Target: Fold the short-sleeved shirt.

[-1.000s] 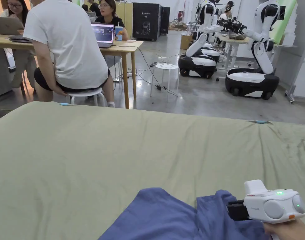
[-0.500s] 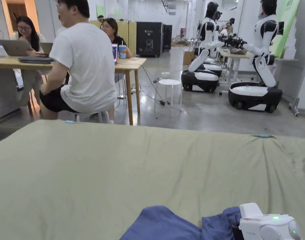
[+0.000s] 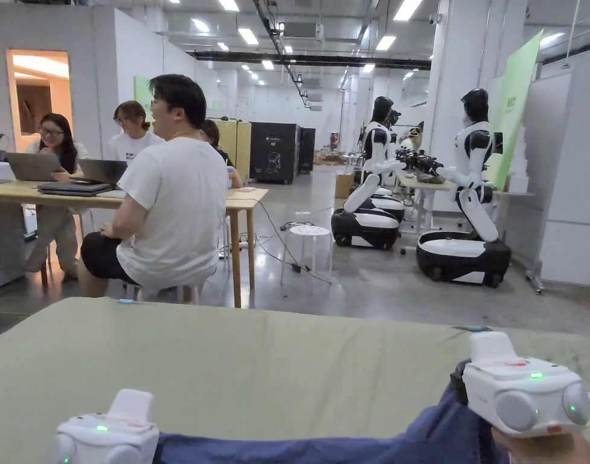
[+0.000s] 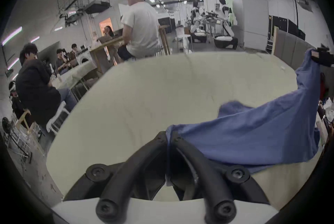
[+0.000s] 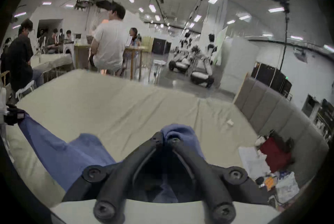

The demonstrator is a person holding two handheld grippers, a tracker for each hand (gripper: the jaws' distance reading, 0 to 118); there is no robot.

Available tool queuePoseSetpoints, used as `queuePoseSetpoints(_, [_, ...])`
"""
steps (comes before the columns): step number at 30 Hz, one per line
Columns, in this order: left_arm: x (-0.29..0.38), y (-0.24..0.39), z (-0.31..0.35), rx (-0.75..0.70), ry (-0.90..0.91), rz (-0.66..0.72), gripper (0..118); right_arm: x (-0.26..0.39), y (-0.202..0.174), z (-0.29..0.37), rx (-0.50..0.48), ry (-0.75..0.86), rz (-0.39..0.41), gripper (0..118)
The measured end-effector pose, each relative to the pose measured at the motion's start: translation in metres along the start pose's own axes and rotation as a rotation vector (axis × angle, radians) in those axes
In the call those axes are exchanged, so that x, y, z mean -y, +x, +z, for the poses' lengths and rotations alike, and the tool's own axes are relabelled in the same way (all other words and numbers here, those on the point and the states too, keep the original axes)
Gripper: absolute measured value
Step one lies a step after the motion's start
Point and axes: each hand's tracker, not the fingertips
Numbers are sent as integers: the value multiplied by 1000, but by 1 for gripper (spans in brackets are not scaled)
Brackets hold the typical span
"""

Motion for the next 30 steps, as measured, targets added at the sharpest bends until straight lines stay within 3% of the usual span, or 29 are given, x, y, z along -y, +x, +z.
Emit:
queuePoseSetpoints(16, [-210,-7,20,-176,266,-10,0,-178,64,41,153,300,18,3])
queuePoseSetpoints(30, [-329,-34,30,-237,420,41,0,-282,86,34,154,481,-56,3])
